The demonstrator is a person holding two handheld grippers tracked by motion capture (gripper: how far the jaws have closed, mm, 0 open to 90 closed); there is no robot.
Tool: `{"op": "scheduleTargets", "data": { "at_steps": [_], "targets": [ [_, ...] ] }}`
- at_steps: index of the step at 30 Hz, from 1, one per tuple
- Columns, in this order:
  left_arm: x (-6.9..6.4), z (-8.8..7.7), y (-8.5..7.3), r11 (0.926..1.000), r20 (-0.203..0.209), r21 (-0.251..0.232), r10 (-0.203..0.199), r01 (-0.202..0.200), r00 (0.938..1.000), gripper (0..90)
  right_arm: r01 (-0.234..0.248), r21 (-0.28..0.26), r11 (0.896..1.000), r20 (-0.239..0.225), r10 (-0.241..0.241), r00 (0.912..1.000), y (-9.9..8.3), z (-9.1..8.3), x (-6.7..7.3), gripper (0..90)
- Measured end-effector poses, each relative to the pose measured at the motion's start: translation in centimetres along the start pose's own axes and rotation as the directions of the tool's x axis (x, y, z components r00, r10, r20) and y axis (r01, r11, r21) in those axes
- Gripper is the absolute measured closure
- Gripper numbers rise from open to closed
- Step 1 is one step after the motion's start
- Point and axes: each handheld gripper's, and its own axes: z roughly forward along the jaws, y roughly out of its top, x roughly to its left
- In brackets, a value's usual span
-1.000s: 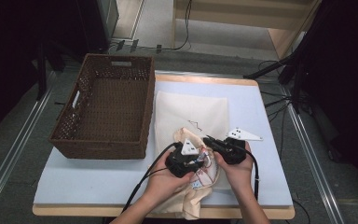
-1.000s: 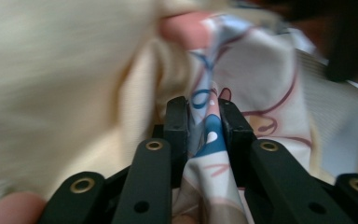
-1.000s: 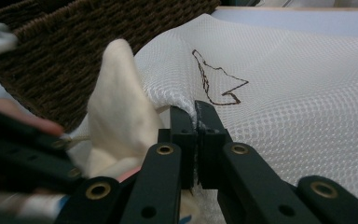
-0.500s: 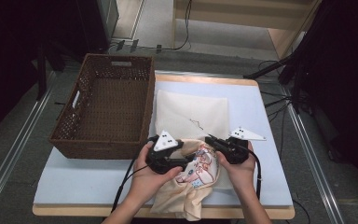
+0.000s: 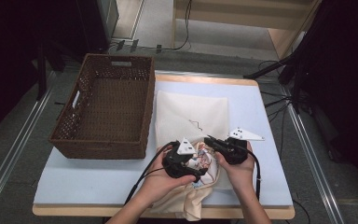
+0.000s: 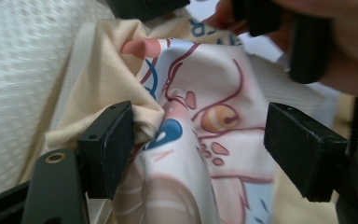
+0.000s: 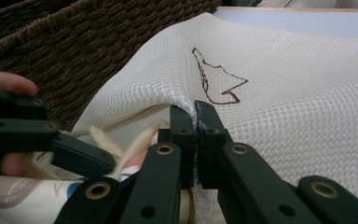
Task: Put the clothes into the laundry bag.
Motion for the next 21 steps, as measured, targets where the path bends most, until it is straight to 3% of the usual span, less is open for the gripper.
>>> {"op": "scheduleTargets", "data": {
  "at_steps": [2,3,4,5,9,12,13,15,16,17,18,19,20,21],
  "targets": [
    [-0.2,1.2,-0.1,0.999,-0.068,0.044,0.016,-0.013,0.9975,24.9,-0.005,0.003,1.0,-0.001,0.005,1.0,0.0,0.0,0.1,88.2],
    [-0.3,2.0,-0.3,0.9959,-0.125,0.082,0.049,-0.039,0.9909,26.6,-0.005,0.003,1.0,-0.002,0.005,1.0,0.0,0.0,0.1,88.2],
    [-0.2,2.6,-0.5,0.9926,-0.149,0.111,0.067,-0.051,0.9866,31.3,-0.004,0.003,1.0,-0.004,0.004,1.0,0.0,-0.1,0.1,88.2],
    [0.0,2.9,-0.6,0.9922,-0.141,0.115,0.064,-0.048,0.9879,35.0,-0.002,0.002,1.0,-0.005,0.002,1.0,0.0,-0.1,0.1,88.2],
    [0.5,2.1,-0.2,0.9946,-0.145,0.103,0.027,-0.012,0.9891,63.2,0.001,0.001,1.0,-0.013,-0.001,0.9999,0.1,-0.2,0.2,88.2],
    [0.9,1.2,0.1,0.9983,-0.185,0.055,-0.009,0.02,0.9827,69.6,0.002,-0.005,1.0,-0.014,-0.002,0.9999,0.2,-0.4,0.3,88.2],
    [1.4,0.6,0.2,0.9989,-0.218,0.02,-0.037,0.042,0.9753,70.0,0.002,-0.007,1.0,-0.019,-0.002,0.9998,0.3,-0.5,0.4,88.3],
    [2.4,-0.2,0.2,0.9917,-0.267,-0.06,-0.126,0.114,0.9555,70.2,0.01,-0.016,1.0,-0.02,-0.011,0.9997,0.5,-0.8,0.5,88.3],
    [2.7,-0.3,0.1,0.9889,-0.298,-0.08,-0.143,0.125,0.9439,70.0,0.012,-0.018,1.0,-0.021,-0.012,0.9997,0.7,-1.0,0.5,88.3],
    [2.9,0.1,-0.1,0.9905,-0.327,-0.072,-0.135,0.117,0.9354,69.4,0.011,-0.021,1.0,-0.023,-0.011,0.9997,0.8,-1.0,0.6,88.3],
    [3.1,0.8,-0.3,0.9929,-0.329,-0.039,-0.119,0.113,0.9367,67.7,0.011,-0.02,1.0,-0.024,-0.012,0.9996,0.8,-1.1,0.7,88.3],
    [3.2,1.4,-0.6,0.9946,-0.295,-0.013,-0.102,0.103,0.9499,63.5,0.017,-0.018,1.0,-0.025,-0.018,0.9995,0.8,-1.0,0.7,88.3],
    [3.0,1.6,-0.7,0.9963,-0.28,-0.012,-0.086,0.086,0.9562,58.9,0.019,-0.009,1.0,-0.019,-0.019,0.9996,0.7,-0.9,0.8,88.3],
    [2.8,1.4,-0.7,0.9976,-0.283,-0.016,-0.07,0.068,0.9565,53.7,0.018,-0.003,1.0,-0.016,-0.018,0.9997,0.6,-0.8,0.8,88.3]
  ]
}}
